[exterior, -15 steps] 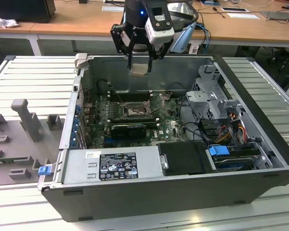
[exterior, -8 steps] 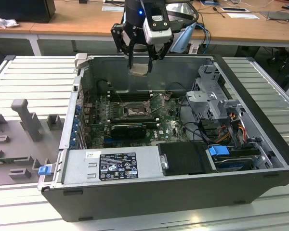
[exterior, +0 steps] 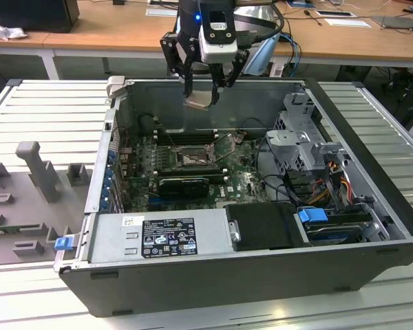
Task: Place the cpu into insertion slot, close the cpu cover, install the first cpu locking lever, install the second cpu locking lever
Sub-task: 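Place the cpu into insertion slot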
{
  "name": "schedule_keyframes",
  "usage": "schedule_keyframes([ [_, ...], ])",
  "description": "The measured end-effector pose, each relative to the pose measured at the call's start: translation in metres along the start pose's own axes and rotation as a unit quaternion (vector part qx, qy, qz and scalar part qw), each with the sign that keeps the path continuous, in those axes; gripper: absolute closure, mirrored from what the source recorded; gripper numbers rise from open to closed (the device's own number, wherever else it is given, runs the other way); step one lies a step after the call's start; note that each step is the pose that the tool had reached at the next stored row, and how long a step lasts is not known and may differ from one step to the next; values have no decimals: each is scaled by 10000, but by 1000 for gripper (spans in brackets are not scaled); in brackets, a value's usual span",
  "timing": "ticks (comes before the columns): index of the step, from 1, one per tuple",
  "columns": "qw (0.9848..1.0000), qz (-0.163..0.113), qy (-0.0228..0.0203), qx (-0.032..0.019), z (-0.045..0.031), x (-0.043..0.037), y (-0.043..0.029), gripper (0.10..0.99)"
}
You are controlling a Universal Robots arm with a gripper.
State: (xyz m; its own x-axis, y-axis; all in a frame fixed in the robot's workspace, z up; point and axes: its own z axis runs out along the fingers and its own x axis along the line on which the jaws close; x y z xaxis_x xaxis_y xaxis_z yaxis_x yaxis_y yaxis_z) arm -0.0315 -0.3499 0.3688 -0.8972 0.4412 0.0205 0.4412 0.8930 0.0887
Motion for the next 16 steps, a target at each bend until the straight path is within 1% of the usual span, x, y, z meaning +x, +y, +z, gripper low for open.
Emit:
schedule_keyframes([
  [4,9996,274,-24,-6,0,0,0,557],
  [11,9983,588,-52,-12,0,0,0,557],
  [13,9976,692,-61,-14,0,0,0,557],
  [15,9966,815,-72,-16,0,0,0,557],
  [16,9959,897,-79,-18,1,0,0,557],
])
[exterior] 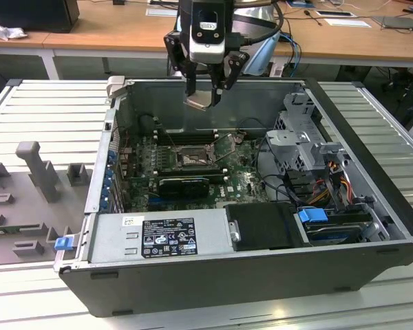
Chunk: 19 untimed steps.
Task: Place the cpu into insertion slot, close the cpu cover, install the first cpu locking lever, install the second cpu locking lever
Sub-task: 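Place the cpu into insertion slot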
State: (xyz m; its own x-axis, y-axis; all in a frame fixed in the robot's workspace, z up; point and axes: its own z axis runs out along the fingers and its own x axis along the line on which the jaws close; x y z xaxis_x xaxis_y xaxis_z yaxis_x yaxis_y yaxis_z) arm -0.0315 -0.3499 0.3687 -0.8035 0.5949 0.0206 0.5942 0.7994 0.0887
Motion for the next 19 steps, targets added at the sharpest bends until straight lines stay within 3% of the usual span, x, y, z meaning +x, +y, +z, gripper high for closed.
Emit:
schedule_keyframes([
  [5,9996,289,-26,-6,1,0,0,557],
  [8,9983,584,-52,-12,3,0,0,557],
  [13,9948,1015,-91,-21,7,0,-1,557],
  [15,9928,1196,-107,-25,9,0,-1,557],
  [19,9841,1769,-157,-36,13,-1,-1,557],
])
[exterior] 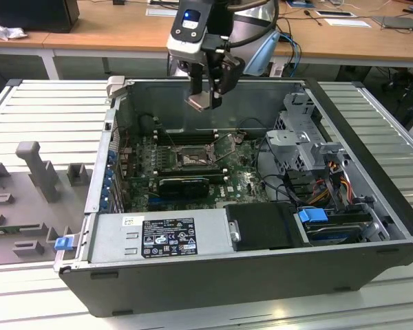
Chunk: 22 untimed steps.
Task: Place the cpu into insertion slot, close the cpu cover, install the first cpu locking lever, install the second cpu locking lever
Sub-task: 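Place the cpu into insertion slot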
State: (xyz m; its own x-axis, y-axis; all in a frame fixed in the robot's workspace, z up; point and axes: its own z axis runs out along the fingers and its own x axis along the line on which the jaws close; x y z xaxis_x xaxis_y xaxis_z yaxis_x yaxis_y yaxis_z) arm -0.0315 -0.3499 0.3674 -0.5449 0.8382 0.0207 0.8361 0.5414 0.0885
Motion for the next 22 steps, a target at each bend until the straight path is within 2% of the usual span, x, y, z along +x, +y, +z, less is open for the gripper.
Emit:
schedule_keyframes([
  [5,9994,336,-30,-7,2,0,0,557],
  [9,9979,648,-57,-14,4,0,0,557],
  [11,9954,952,-84,-20,7,0,-1,557],
  [12,9947,1027,-91,-21,9,0,-1,557],
  [15,9944,1049,-93,-21,11,0,-1,557],
  [17,9938,1109,-98,-23,12,0,-1,557],
  [20,9915,1298,-115,-27,12,0,-1,557],
  [22,9882,1525,-135,-32,13,0,-1,557],
])
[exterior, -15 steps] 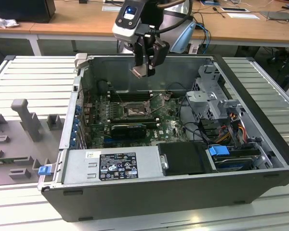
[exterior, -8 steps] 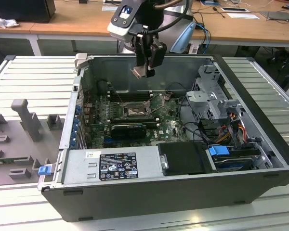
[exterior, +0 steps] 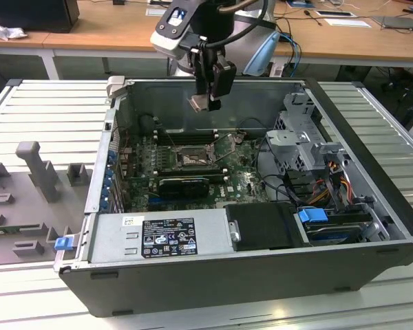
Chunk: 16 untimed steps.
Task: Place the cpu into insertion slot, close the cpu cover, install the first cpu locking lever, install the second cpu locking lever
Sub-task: 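Place the cpu into insertion slot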
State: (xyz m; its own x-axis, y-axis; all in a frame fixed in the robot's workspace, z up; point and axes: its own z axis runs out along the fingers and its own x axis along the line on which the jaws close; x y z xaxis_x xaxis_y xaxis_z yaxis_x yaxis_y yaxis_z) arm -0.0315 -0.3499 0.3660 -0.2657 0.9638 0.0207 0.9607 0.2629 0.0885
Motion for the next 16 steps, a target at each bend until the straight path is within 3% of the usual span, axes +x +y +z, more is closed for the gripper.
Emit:
schedule_keyframes([
  [3,9996,277,-25,-5,7,0,-1,557],
  [8,9994,344,-31,-6,35,-1,-3,557],
  [16,9963,860,-76,-17,48,-1,-4,557],
])
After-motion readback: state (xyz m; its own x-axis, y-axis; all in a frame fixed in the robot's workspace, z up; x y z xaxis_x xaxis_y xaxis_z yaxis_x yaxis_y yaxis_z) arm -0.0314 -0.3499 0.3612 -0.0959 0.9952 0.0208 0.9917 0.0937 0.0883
